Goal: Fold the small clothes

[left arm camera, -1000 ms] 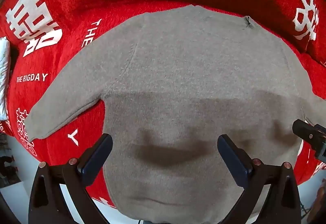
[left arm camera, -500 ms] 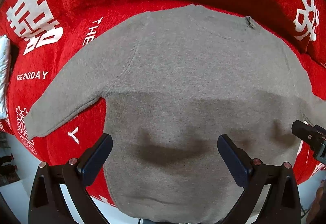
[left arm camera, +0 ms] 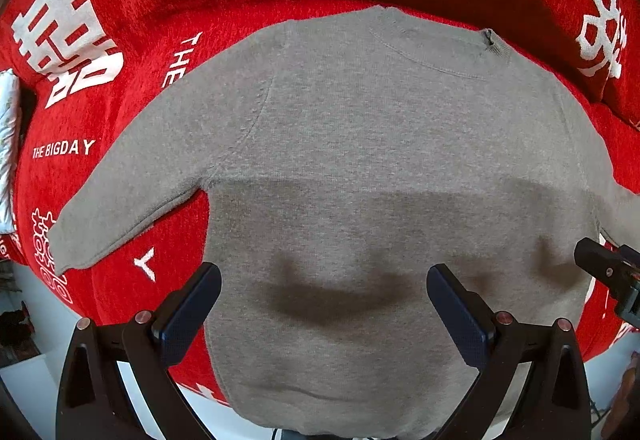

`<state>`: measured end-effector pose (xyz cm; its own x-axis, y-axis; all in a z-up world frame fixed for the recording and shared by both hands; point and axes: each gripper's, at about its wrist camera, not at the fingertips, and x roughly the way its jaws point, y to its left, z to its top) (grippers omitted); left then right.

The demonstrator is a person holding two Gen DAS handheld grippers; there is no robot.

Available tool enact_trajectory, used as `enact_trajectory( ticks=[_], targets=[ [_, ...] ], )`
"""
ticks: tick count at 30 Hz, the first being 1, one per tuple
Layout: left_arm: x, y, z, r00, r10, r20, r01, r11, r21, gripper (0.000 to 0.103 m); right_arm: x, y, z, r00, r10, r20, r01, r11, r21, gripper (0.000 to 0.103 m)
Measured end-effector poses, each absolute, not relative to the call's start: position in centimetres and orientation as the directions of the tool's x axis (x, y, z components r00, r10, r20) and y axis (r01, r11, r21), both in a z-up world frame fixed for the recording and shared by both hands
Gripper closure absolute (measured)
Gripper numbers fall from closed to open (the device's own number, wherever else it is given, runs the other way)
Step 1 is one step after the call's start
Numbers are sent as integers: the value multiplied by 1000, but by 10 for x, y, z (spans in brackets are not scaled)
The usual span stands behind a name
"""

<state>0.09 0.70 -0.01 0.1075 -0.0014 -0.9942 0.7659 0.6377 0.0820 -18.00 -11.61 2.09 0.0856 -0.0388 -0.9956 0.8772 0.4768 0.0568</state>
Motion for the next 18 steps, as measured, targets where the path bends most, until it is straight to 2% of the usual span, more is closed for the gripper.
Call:
enact_trajectory(
  ticks=[10, 18],
  targets=[
    [3, 8, -3, 84, 5, -996, 766, 640, 68, 0, -180, -112, 23, 86, -73, -994, 875, 483, 40, 0],
    [5, 14, -4, 77, 1, -997, 767, 639, 60, 0, -175, -107, 23, 94, -48, -994, 871, 488, 58, 0]
  ],
)
